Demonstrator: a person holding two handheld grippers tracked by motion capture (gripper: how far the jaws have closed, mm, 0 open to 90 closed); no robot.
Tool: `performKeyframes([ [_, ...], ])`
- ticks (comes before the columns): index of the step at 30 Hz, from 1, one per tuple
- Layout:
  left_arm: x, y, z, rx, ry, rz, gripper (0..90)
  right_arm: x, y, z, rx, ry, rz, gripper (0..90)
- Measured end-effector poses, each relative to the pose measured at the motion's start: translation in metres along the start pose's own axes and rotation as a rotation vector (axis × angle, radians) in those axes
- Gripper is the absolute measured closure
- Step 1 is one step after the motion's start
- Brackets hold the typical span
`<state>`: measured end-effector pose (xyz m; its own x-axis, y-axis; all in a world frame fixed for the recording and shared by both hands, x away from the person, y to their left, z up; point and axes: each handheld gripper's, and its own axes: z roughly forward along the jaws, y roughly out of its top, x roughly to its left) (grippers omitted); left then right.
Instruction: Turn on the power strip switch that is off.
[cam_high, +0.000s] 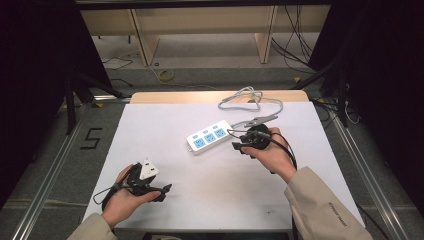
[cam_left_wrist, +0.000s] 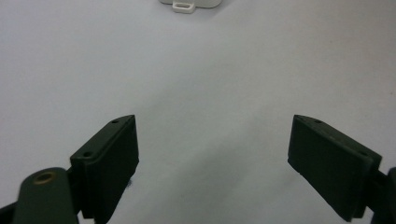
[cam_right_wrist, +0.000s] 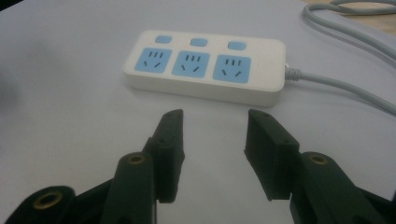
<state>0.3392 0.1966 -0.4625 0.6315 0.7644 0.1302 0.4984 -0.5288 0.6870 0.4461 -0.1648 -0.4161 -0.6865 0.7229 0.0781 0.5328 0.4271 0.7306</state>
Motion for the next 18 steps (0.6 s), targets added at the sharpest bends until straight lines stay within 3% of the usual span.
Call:
performKeyframes([
  [10,0.000,0.000,0.000,0.000,0.002,-0.003,15.8,-0.004,-0.020,-0.019,-0.030,0.005,0.017,52.9],
  [18,0.000,0.000,0.000,0.000,0.004,-0.009,15.8,-0.005,-0.053,-0.035,-0.069,-0.001,0.025,46.5],
])
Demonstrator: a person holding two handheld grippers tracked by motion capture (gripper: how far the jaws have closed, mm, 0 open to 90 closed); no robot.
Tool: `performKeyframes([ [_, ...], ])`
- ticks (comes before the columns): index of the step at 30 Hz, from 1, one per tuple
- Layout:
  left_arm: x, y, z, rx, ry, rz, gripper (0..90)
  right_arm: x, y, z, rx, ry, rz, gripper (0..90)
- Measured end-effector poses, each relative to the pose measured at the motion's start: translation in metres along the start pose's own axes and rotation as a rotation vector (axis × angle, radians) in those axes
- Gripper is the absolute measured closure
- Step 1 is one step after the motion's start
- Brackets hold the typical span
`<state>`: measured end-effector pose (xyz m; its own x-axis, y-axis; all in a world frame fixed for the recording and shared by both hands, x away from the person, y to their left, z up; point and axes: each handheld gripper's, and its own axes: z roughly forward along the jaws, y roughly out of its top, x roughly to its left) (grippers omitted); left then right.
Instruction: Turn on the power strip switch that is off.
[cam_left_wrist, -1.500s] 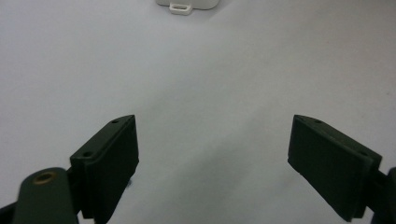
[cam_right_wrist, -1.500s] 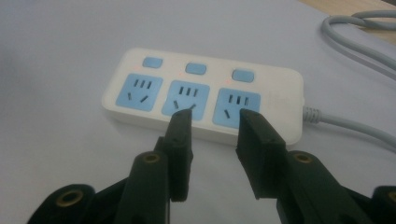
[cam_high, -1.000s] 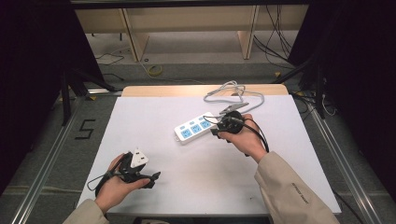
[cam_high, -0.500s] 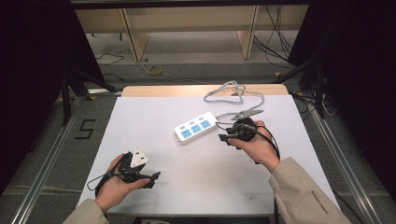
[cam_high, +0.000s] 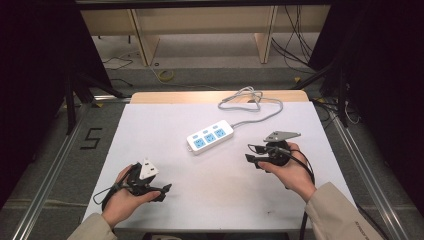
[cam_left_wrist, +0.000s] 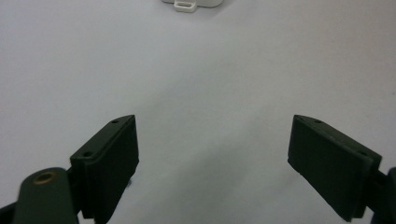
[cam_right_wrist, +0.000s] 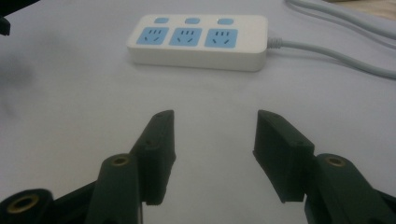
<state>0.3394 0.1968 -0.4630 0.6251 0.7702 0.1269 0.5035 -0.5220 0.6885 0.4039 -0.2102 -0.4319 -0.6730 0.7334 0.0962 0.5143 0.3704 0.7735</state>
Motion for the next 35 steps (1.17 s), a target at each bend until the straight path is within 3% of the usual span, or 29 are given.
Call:
performKeyframes([
  [7,0.000,0.000,0.000,0.001,0.001,-0.001,15.8,-0.003,-0.021,-0.019,-0.048,-0.010,-0.001,42.4],
  [21,0.000,0.000,0.000,0.002,0.006,0.001,15.8,0.002,-0.052,-0.041,-0.081,0.017,-0.009,36.7],
  [35,0.000,0.002,0.001,0.005,0.002,0.013,15.8,0.003,-0.056,-0.045,-0.105,0.017,-0.012,34.4],
])
